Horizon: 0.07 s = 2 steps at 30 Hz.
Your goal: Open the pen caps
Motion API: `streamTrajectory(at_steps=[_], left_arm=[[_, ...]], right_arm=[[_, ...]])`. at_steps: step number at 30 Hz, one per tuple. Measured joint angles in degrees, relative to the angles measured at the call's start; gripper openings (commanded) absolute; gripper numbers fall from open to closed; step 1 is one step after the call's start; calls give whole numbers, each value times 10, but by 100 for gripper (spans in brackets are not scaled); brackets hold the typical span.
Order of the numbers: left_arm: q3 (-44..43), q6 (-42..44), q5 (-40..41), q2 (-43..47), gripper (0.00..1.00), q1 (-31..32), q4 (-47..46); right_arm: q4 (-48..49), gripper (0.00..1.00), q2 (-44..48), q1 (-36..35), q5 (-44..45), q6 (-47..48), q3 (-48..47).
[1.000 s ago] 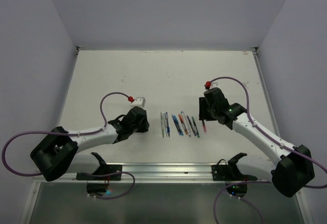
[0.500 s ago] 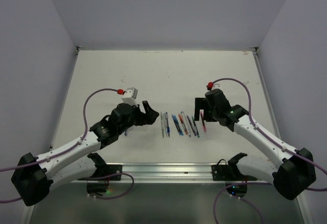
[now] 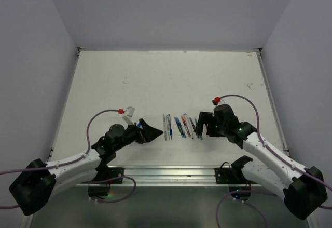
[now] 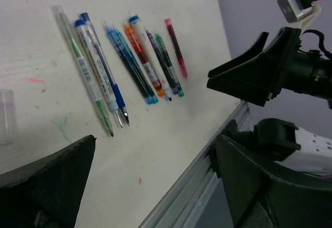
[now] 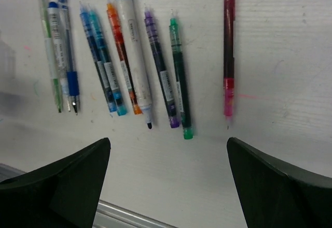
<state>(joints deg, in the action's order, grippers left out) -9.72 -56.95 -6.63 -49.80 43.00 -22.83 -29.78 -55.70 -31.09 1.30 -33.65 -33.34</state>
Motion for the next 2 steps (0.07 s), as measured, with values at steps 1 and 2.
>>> streamTrajectory(at_steps=[1, 2], left_arm=[[24, -13, -12, 2, 100, 0, -38], [50, -30, -25, 5, 100, -1, -81]], right_arm=[[10, 99, 23, 0, -12, -3, 14], [21, 99, 51, 0, -26, -6, 29]])
